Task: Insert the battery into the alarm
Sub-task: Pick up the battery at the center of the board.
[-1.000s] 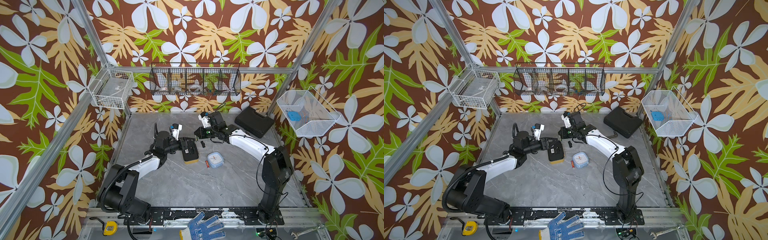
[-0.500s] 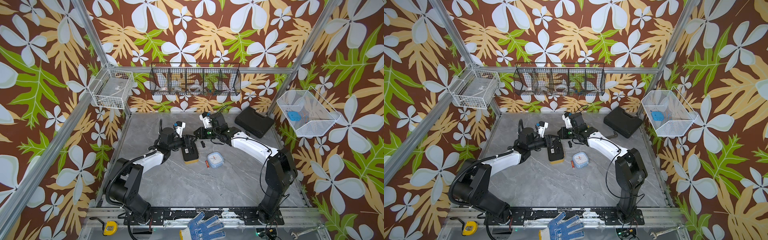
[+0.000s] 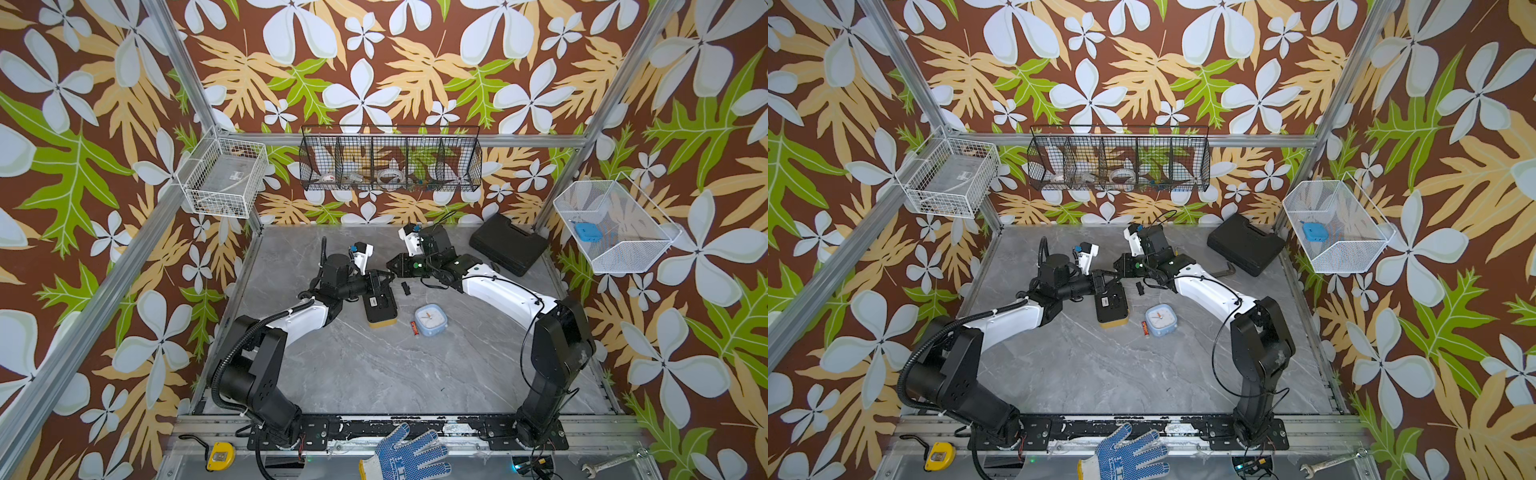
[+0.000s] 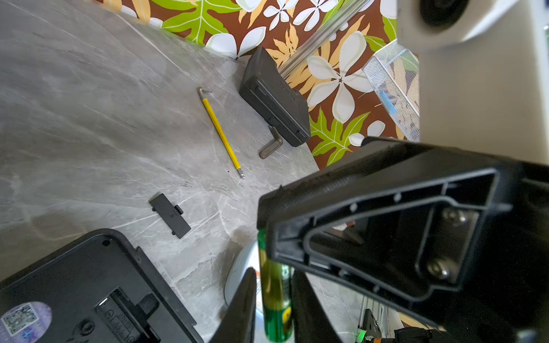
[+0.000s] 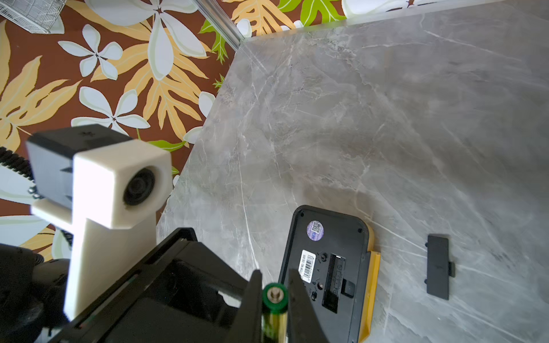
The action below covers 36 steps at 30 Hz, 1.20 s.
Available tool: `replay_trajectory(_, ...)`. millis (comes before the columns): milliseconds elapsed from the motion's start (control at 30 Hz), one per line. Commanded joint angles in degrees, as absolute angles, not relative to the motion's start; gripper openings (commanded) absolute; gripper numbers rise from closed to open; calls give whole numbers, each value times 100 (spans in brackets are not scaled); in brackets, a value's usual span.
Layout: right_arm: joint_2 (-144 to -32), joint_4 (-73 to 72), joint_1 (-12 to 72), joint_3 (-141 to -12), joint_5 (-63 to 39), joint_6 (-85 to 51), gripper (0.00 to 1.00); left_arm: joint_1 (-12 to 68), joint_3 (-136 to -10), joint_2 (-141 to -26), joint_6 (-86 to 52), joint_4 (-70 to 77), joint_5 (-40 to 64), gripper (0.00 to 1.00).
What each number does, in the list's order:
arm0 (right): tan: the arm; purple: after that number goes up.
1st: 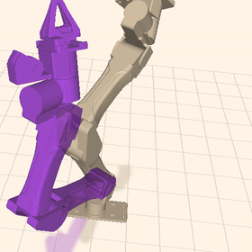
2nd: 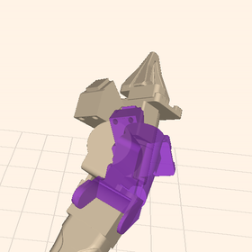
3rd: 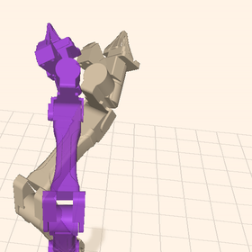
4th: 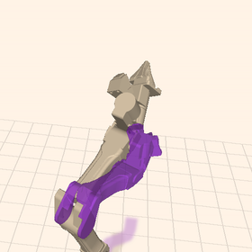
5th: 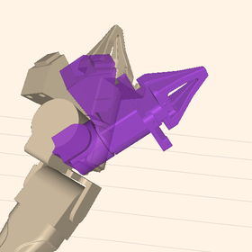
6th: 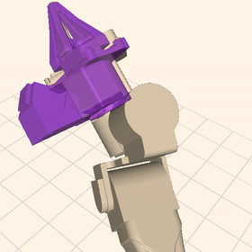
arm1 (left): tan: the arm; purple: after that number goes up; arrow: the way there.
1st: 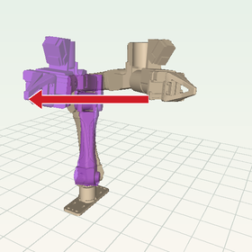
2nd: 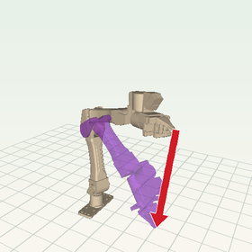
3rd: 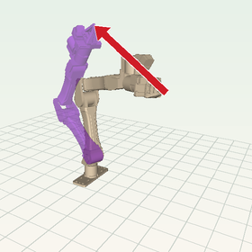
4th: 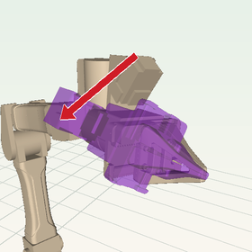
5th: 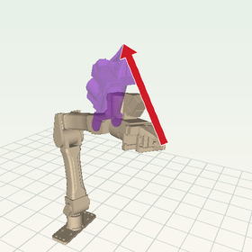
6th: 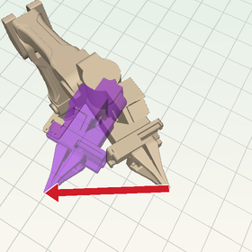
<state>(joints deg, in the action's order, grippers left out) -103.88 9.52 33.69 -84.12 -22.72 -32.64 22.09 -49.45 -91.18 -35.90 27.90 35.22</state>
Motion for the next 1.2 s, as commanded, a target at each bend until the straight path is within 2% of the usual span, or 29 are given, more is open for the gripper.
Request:
replay_trajectory(0,-10354,791,3366,-8434,-2342,-3262,12,2213,-5030,-9097,-3484,2844,3604,21)
replay_trajectory(200,-10259,993,3333,-8462,-2329,-3096,24,2206,-5347,-9044,-2806,2093,3549,13)
replay_trajectory(333,-10214,1655,3184,-8762,-2434,-2730,38,2206,-5662,-8960,-1897,1318,3368,12)
replay_trajectory(500,-9981,2673,2691,-8854,-3070,-2074,45,2212,-5979,-8753,-474,688,2991,9)
replay_trajectory(633,-9935,3484,2490,-8957,-3590,-1409,48,2344,-6174,-8615,693,347,2630,6)
replay_trajectory(733,-9934,3523,2487,-8914,-3999,-1395,49,2545,-6371,-8632,1346,4,2367,4)
replay_trajectory(1167,-9918,2814,2482,-8705,-4521,-1946,45,3018,-6296,-8559,1998,-79,2041,3)
